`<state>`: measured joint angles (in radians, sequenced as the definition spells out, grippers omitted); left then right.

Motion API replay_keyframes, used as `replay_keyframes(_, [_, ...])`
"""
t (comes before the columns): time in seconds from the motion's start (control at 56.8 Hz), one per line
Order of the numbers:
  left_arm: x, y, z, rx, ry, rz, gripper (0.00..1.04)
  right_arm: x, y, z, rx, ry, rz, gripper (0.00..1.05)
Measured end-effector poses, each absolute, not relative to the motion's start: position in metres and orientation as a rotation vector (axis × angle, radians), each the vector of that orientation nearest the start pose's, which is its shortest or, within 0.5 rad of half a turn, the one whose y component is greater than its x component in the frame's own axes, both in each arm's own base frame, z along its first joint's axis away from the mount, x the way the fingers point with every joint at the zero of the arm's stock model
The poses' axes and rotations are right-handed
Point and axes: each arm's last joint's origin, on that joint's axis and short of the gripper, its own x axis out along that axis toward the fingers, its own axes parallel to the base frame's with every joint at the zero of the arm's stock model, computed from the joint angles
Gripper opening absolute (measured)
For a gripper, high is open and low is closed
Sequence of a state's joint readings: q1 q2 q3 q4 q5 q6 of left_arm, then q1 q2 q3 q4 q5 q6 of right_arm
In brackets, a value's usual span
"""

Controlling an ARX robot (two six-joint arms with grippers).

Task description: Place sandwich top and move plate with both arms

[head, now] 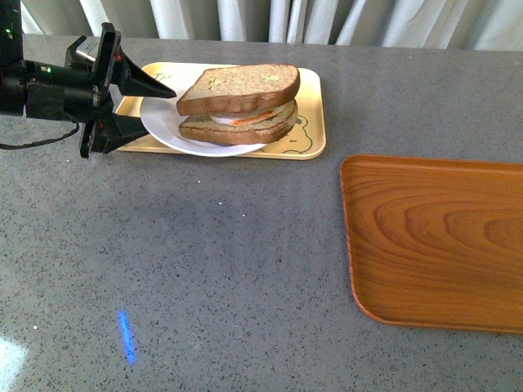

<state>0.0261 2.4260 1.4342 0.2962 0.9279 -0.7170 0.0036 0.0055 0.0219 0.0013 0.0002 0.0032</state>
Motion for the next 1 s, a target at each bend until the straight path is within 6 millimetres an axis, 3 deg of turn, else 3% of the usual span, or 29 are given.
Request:
replay_keyframes(0.282, [0.468,-0.003,0.051,-0.941,0.933,-0.614,0.97,0.097,0.000,0.171,0.003,-0.018,0.004,0.96])
replay_keyframes(0.793, [0.445,0.037,0.058,-0.960,0.866,-0.544,0.96,0.097,0.000,0.171,0.003,-0.018,0.004,0.96])
replay_keyframes(1.004, [0.423,0.051,0.076,-0.965,0.774,-0.535,0.96,0.097,0.000,0.171,0.003,-0.018,0.003,0.96])
